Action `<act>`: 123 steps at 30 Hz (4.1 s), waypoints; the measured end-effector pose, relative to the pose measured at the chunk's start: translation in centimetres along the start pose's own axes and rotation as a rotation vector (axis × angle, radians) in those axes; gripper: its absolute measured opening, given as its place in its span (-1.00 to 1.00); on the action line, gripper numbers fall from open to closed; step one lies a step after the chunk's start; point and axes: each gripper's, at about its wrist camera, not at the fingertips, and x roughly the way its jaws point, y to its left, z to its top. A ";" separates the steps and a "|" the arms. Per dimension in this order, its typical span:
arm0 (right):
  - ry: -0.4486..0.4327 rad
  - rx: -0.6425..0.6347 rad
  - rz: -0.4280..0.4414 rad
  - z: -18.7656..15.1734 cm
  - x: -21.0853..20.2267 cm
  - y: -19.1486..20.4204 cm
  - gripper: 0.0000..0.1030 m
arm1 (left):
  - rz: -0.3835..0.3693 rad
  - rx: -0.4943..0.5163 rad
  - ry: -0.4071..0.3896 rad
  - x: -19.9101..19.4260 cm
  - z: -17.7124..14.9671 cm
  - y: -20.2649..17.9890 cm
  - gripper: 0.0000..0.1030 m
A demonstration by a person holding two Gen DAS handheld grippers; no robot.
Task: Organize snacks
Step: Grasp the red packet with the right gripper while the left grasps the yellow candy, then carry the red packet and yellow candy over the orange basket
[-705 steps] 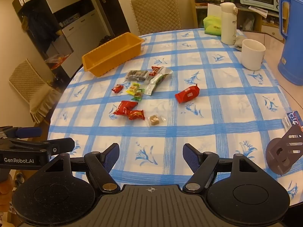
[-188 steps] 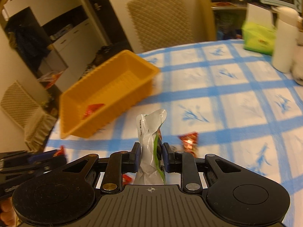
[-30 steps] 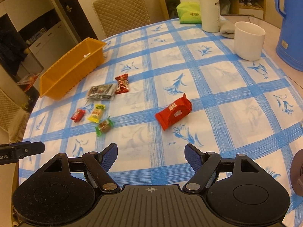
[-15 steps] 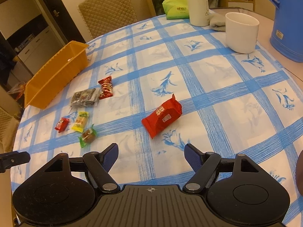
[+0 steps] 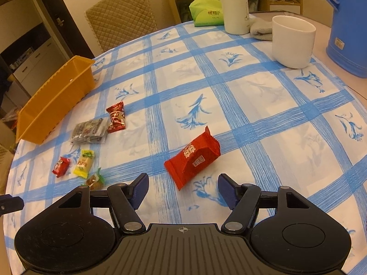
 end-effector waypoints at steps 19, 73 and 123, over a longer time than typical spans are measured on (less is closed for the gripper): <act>-0.023 -0.123 -0.088 1.1 3.4 2.2 -0.05 | -0.032 0.033 0.013 1.6 0.9 0.4 0.28; -0.024 -0.120 -0.050 1.0 2.9 0.7 -0.42 | -0.128 0.323 0.037 11.0 5.0 -7.6 -0.65; -0.097 -0.196 0.323 10.6 4.1 14.9 -0.47 | -0.121 0.060 -0.226 1.9 12.6 3.5 -0.66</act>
